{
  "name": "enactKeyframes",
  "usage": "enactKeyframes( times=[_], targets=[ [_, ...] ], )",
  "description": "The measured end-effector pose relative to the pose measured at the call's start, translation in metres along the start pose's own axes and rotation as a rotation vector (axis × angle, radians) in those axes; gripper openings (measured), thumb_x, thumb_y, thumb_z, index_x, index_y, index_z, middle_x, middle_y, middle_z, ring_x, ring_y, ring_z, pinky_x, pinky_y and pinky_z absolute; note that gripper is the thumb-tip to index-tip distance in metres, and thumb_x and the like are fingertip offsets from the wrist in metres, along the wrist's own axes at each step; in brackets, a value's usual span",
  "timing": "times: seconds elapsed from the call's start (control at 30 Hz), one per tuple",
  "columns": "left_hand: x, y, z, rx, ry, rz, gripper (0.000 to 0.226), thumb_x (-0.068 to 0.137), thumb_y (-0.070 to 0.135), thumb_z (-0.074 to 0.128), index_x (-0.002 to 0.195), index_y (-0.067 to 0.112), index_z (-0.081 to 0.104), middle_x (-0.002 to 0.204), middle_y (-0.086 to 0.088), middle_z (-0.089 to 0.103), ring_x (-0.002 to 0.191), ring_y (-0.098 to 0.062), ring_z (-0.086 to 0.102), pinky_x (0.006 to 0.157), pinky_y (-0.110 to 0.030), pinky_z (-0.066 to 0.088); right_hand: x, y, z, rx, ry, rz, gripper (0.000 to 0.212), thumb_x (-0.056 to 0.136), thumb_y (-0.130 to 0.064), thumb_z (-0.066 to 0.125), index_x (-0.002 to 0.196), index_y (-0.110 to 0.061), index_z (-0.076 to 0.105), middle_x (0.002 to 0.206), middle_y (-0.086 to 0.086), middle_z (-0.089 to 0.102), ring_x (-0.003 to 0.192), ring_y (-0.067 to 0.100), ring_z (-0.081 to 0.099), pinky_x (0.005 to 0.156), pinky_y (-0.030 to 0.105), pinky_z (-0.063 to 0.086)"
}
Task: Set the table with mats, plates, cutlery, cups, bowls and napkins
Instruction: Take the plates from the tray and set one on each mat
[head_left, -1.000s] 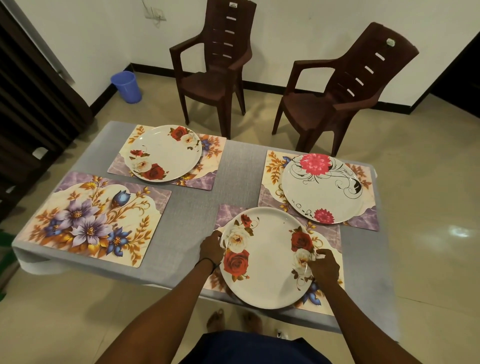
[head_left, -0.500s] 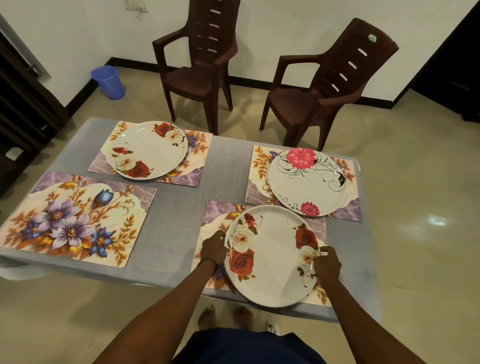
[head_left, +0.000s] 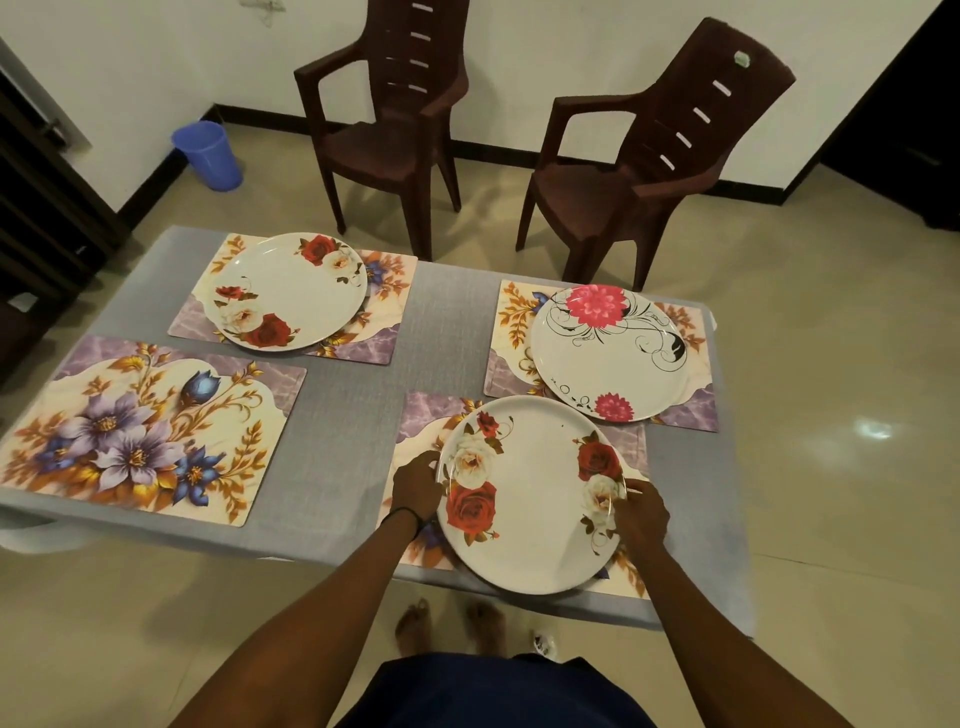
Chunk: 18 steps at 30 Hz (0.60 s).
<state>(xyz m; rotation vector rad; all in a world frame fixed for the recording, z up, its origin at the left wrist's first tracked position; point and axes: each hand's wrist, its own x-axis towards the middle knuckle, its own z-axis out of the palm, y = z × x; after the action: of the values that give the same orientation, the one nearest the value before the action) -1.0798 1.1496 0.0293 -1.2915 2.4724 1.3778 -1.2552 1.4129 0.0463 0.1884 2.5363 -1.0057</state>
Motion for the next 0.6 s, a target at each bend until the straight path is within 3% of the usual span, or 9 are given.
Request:
enactKeyframes(
  times=[0.1, 0.23, 0.33, 0.43, 0.6],
  targets=[
    [-0.007, 0.005, 0.003, -0.055, 0.077, -0.019, 0.028, 0.091, 0.031, 0.065, 0.110, 0.013, 0.072, 0.108, -0.008, 0.072, 0.098, -0.024, 0.066, 0.083, -0.028, 0.050, 0.003, -0.002, 0.004, -0.001, 0.023, 0.040, 0.024, 0.092, -0.018, 0.066, 0.111, -0.003, 0.066, 0.108, 0.018, 0.070, 0.101, 0.034, 0.066, 0.093, 0.045, 0.052],
    [-0.010, 0.010, 0.010, -0.050, 0.140, -0.100, 0.013, 0.090, 0.016, 0.064, 0.086, 0.007, 0.071, 0.093, -0.016, 0.073, 0.078, -0.024, 0.062, 0.067, -0.025, 0.042, 0.001, -0.012, 0.006, 0.002, 0.073, 0.066, 0.026, 0.091, -0.017, 0.064, 0.112, -0.002, 0.067, 0.108, 0.018, 0.069, 0.098, 0.033, 0.065, 0.089, 0.042, 0.052],
    [-0.010, 0.014, 0.012, -0.061, 0.188, -0.110, 0.016, 0.087, 0.017, 0.069, 0.087, 0.002, 0.074, 0.090, -0.018, 0.073, 0.083, -0.032, 0.066, 0.066, -0.025, 0.042, -0.001, -0.019, 0.003, 0.035, 0.064, 0.070, 0.025, 0.097, -0.021, 0.057, 0.116, -0.005, 0.059, 0.112, 0.017, 0.066, 0.103, 0.034, 0.063, 0.090, 0.042, 0.049],
    [-0.011, 0.020, 0.009, -0.115, 0.224, -0.120, 0.018, 0.086, 0.015, 0.071, 0.087, -0.003, 0.073, 0.091, -0.018, 0.072, 0.078, -0.026, 0.062, 0.063, -0.021, 0.038, 0.000, -0.024, -0.001, -0.003, 0.073, 0.077, 0.026, 0.099, -0.026, 0.054, 0.119, -0.010, 0.054, 0.113, 0.016, 0.065, 0.105, 0.036, 0.062, 0.089, 0.043, 0.048],
    [-0.012, 0.014, -0.013, -0.199, 0.259, -0.121, 0.023, 0.084, 0.016, 0.074, 0.100, 0.001, 0.068, 0.103, -0.017, 0.071, 0.094, -0.033, 0.066, 0.077, -0.029, 0.049, -0.005, -0.043, 0.005, 0.009, 0.116, 0.032, 0.026, 0.099, -0.027, 0.054, 0.118, -0.010, 0.058, 0.113, 0.015, 0.068, 0.105, 0.037, 0.063, 0.091, 0.046, 0.048]
  ],
)
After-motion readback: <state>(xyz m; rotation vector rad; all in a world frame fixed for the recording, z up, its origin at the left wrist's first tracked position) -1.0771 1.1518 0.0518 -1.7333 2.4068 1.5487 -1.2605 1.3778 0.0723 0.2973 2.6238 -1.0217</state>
